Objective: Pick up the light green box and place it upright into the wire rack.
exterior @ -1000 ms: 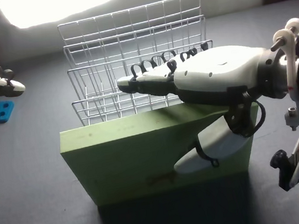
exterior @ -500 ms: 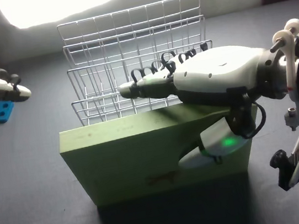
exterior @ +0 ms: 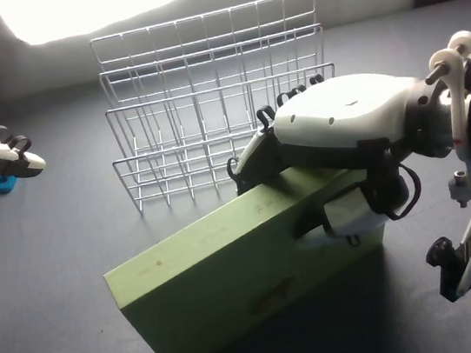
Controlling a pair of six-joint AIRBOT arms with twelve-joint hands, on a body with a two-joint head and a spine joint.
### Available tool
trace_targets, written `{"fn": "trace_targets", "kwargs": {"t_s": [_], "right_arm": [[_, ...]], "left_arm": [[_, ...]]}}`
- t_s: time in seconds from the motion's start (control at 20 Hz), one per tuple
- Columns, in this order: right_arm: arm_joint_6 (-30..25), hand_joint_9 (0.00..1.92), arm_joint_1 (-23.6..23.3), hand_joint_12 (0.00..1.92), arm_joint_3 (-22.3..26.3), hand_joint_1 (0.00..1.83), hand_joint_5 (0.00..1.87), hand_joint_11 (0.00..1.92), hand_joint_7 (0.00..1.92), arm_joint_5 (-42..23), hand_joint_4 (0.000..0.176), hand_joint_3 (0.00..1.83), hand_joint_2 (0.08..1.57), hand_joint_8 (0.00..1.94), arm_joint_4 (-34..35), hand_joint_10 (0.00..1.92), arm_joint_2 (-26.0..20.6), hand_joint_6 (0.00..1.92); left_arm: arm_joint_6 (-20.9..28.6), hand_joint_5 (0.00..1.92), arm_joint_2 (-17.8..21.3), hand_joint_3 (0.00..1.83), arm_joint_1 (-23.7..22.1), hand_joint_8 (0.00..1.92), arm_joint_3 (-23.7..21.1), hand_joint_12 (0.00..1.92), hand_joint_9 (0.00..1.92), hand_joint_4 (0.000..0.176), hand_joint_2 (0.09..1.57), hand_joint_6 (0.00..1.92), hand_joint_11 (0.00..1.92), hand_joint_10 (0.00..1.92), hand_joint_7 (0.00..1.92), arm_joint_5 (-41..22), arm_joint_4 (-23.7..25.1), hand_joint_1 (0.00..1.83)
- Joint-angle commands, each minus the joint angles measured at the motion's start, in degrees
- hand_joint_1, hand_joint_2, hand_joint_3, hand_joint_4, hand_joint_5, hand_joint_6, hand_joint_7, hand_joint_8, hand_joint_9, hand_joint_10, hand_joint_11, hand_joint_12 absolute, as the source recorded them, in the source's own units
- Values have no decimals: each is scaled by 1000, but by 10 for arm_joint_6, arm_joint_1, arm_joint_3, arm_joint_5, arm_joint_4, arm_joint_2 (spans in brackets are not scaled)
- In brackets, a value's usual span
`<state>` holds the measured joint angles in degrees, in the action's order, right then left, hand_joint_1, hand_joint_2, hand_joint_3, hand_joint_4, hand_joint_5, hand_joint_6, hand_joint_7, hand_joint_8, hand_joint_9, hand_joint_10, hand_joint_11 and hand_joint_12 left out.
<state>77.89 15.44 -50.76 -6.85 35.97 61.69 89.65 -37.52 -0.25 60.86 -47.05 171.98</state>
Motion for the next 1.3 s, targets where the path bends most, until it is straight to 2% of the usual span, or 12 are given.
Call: {"fn": "trace_targets", "kwargs": {"t_s": [0.0,0.1,0.25,0.4,0.55,0.65,0.75,1.25], "right_arm": [[-2,754,-7,1637,1,1361,890,542,882,-45,0,0,1168,1242,-3,1461,-2,954],[-5,745,-13,1638,1,1359,891,536,862,-40,0,1,1172,1274,-3,1478,-4,940],[-15,760,-31,1642,2,1363,902,526,889,-26,0,0,1164,1225,15,1463,-12,922],[-12,772,-55,1650,12,1362,872,540,888,-23,0,1,1166,1210,26,1461,-25,973],[-3,745,-85,1726,26,1360,892,518,880,-21,0,0,1170,1241,26,1495,-38,928],[-3,762,-102,1698,30,1363,886,527,899,-23,0,0,1164,1214,26,1473,-45,931],[-2,762,-111,1694,33,1363,884,527,899,-37,0,0,1164,1220,26,1466,-48,931],[3,757,-151,1670,32,1363,885,519,899,-45,0,0,1165,1221,25,1471,-61,925]], "left_arm": [[-2,91,1,5,-3,4,-2,886,223,6,1342,5,0,3,174,42,6,359],[-2,82,1,4,-3,1,-2,878,222,3,1342,2,0,1,155,42,6,362],[-2,95,1,0,-3,2,-2,894,220,5,1334,5,0,0,158,42,6,386],[-2,85,1,1,-3,2,-2,906,232,1,1336,0,0,4,164,42,6,390],[-2,81,1,1,-3,1,-2,872,237,5,1336,1,0,3,168,42,6,398],[-2,85,1,2,-3,1,-2,843,226,7,1340,2,0,3,173,42,6,385],[-2,73,1,7,-3,3,-2,841,225,5,1351,3,0,3,163,42,6,341],[-2,73,1,3,-3,2,-2,889,220,3,1348,1,0,0,156,42,6,375]]}}
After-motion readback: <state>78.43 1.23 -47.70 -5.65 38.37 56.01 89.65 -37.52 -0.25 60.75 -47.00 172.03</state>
